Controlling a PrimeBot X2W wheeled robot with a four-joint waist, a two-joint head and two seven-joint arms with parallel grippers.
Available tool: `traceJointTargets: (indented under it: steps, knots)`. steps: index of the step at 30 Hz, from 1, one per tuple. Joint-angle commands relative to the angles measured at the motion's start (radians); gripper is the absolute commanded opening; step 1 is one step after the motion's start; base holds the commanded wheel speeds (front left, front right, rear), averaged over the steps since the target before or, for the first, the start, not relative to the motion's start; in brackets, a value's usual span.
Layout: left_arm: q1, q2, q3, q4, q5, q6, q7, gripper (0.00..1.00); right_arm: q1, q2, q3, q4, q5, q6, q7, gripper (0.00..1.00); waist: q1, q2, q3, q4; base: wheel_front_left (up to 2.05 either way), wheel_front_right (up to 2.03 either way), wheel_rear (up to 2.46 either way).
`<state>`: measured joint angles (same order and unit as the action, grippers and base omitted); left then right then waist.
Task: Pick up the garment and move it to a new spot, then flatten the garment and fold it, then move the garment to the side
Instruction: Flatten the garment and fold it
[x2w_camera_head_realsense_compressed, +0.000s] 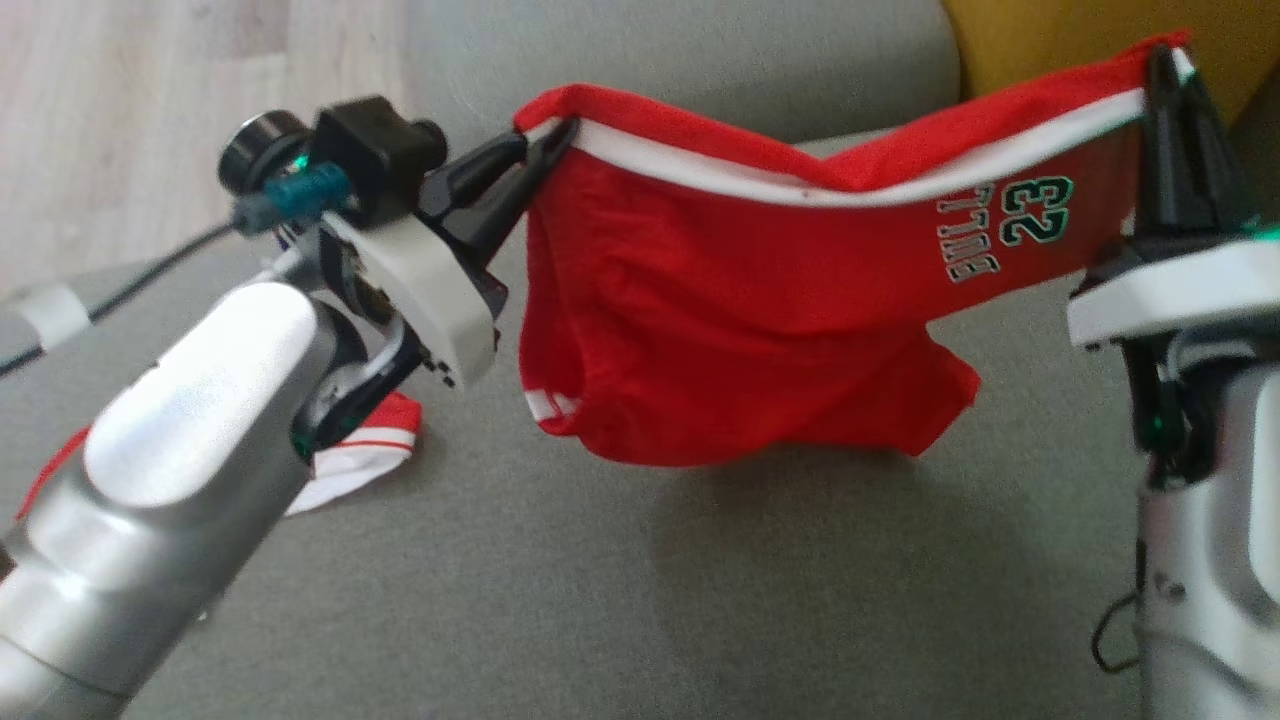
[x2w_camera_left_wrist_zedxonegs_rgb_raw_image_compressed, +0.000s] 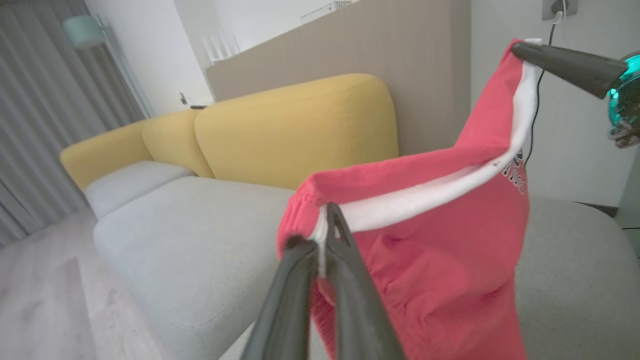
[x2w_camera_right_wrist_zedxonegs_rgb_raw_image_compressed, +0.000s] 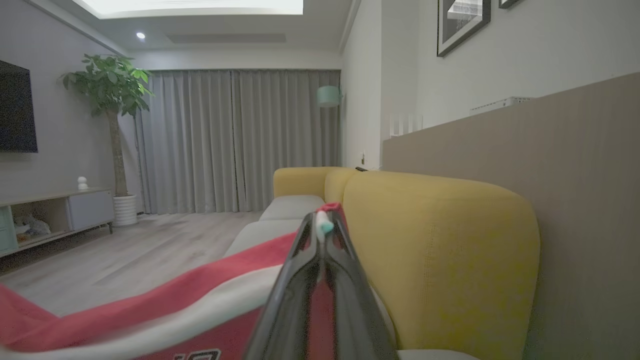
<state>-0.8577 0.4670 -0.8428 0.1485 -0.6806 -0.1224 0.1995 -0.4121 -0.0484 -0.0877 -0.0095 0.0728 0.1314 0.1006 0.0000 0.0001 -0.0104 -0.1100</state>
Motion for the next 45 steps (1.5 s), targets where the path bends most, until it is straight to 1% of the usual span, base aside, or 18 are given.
traceJointTargets:
  steps: [1, 5, 6, 10, 12, 15, 17, 19, 22, 25, 28, 31, 33, 39, 45]
  knots:
    - [-0.1, 0.035, 0.063, -0.009, -0.026, 0.004, 0.015, 0.0, -0.106, -0.002, 0.041, -0.012, -0.009, -0.001, 0.016, 0.0, 0.0, -0.0001, 0.075, -0.021, 0.0, 0.0, 0.0]
    - [-0.228, 0.058, 0.055, 0.063, -0.007, -0.004, 0.028, 0.0, -0.278, -0.01, 0.08, 0.099, -0.032, -0.001, 0.014, 0.0, 0.0, -0.0001, 0.207, -0.042, 0.0, 0.0, 0.0]
    - [-0.228, 0.058, 0.055, 0.063, -0.007, -0.004, 0.028, 0.0, -0.278, -0.01, 0.08, 0.099, -0.032, -0.001, 0.014, 0.0, 0.0, -0.0001, 0.207, -0.042, 0.0, 0.0, 0.0]
    - [-0.398, 0.038, 0.047, 0.177, 0.001, -0.007, -0.004, 0.0, -0.512, -0.012, 0.088, 0.272, -0.031, -0.001, -0.05, 0.0, 0.0, -0.0001, 0.326, -0.06, 0.0, 0.0, 0.0]
    - [-0.492, 0.026, 0.038, 0.235, 0.018, -0.008, -0.049, 0.0, -0.633, -0.016, 0.082, 0.36, -0.055, -0.001, -0.113, 0.0, 0.0, -0.0001, 0.37, -0.067, 0.0, 0.0, 0.0]
    - [-0.614, -0.004, 0.042, 0.338, 0.039, -0.008, -0.143, 0.0, -0.784, -0.013, 0.037, 0.489, -0.09, -0.001, -0.218, 0.0, 0.0, -0.0001, 0.416, -0.077, 0.0, 0.0, 0.0]
    - [-0.669, -0.026, 0.038, 0.402, 0.054, -0.008, -0.207, 0.0, -0.849, -0.011, 0.004, 0.571, -0.116, -0.001, -0.273, 0.0, 0.0, -0.0001, 0.434, -0.08, 0.0, 0.0, 0.0]
    - [-0.697, -0.049, 0.011, 0.459, 0.074, -0.008, -0.265, 0.0, -0.879, -0.008, -0.015, 0.653, -0.138, -0.001, -0.301, 0.0, 0.0, -0.0001, 0.443, -0.083, 0.0, 0.0, 0.0]
    - [-0.676, -0.092, -0.04, 0.518, 0.046, -0.008, -0.318, 0.0, -0.87, -0.007, -0.005, 0.768, -0.177, -0.001, -0.319, 0.0, 0.0, -0.0001, 0.449, -0.084, 0.0, 0.0, 0.0]
    - [-0.62, -0.112, -0.122, 0.537, 0.003, -0.008, -0.351, 0.0, -0.832, -0.017, 0.014, 0.882, -0.197, -0.001, -0.307, 0.0, 0.0, -0.0001, 0.448, -0.082, 0.0, 0.0, 0.0]
    - [-0.538, -0.101, -0.232, 0.521, -0.034, -0.008, -0.376, 0.0, -0.783, -0.048, 0.047, 0.983, -0.196, -0.001, -0.286, 0.0, 0.0, -0.0001, 0.432, -0.082, 0.0, 0.0, 0.0]
    - [-0.461, -0.07, -0.358, 0.483, -0.059, -0.008, -0.393, 0.0, -0.731, -0.081, 0.079, 1.068, -0.172, -0.001, -0.252, 0.0, 0.0, -0.0001, 0.407, -0.078, 0.0, 0.0, 0.0]
    - [-0.411, -0.05, -0.403, 0.453, -0.071, -0.008, -0.405, 0.0, -0.697, -0.107, 0.097, 1.111, -0.145, -0.001, -0.231, 0.0, 0.0, -0.0001, 0.384, -0.074, 0.0, 0.0, 0.0]
    - [-0.253, -0.019, -0.435, 0.37, -0.078, -0.008, -0.415, 0.0, -0.601, -0.166, 0.173, 1.189, -0.057, -0.001, -0.175, 0.0, 0.0, -0.0001, 0.3, -0.068, 0.0, 0.0, 0.0]
    - [-0.124, -0.023, -0.437, 0.312, -0.052, -0.008, -0.405, 0.0, -0.507, -0.215, 0.247, 1.189, 0.054, -0.001, -0.117, 0.0, 0.0, -0.0001, 0.227, -0.062, 0.0, 0.0, 0.0]
